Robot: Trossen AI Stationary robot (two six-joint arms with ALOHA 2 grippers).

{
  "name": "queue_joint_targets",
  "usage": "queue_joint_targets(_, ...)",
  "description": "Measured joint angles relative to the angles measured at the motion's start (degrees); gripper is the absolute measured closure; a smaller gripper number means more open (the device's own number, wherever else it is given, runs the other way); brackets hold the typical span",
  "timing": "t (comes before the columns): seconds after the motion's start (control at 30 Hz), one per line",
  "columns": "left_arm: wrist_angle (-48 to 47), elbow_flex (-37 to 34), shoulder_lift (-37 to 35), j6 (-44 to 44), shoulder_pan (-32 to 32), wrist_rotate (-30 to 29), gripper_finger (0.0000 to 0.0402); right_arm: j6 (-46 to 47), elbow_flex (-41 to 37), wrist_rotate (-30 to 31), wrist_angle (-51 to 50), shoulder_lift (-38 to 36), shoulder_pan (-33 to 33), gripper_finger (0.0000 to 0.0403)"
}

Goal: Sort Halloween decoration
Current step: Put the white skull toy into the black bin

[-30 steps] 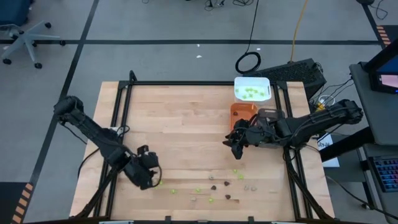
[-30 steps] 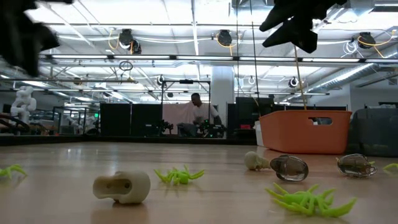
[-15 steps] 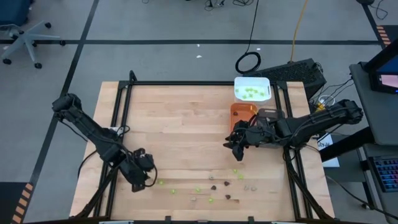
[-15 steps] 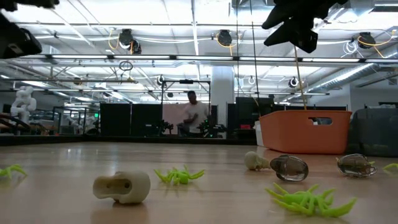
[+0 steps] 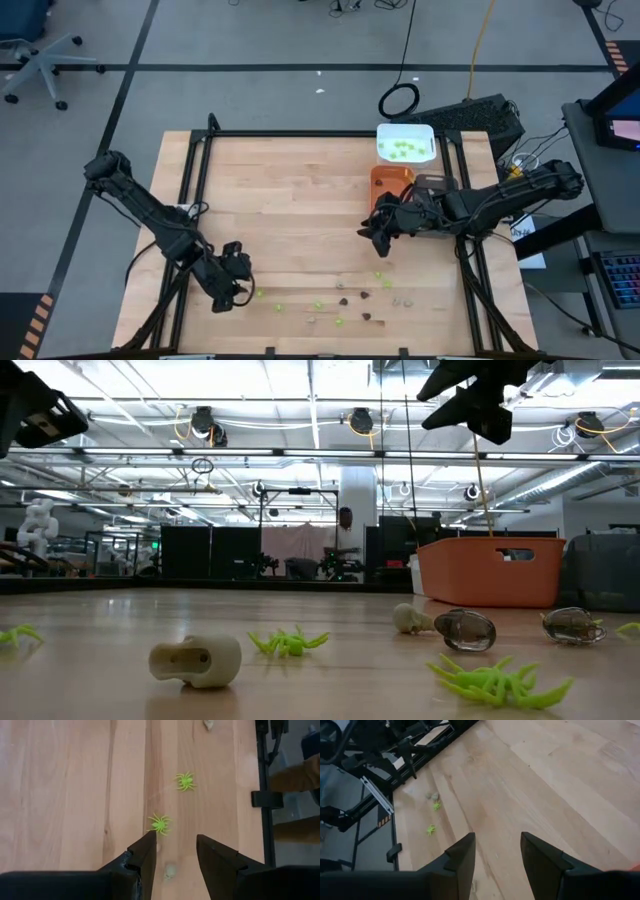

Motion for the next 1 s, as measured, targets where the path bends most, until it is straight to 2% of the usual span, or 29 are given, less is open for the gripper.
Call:
queue_joint_targets(0.2, -1.12, 0.0, 0.87, -7.09, -1.13, 0.06, 0.0256, 2.39, 0.0, 0.03, 0.02, 0.0, 0.0, 0.0261)
queue_joint_targets(0.33, -0.07, -1.19, 1.69, -3.56, -3.83, -2.57, 0.0256, 3.08, 0.0, 0.15, -0.02, 0.0, 0.0, 0.0261)
queue_joint_targets(0.67, 3.61, -7.91, 2.41, -1.36, -7.72, -2.29, 0.0256, 3.65, 0.0, 0.33, -0.11, 0.87, 0.0, 0.0261)
queue_joint_targets(1.0, 9.32, -14.71, 2.62, 1.13, -11.68, -2.26, 0.0256, 6.59, 0.0, 0.04, 2.86, 6.15, 0.02, 0.0261)
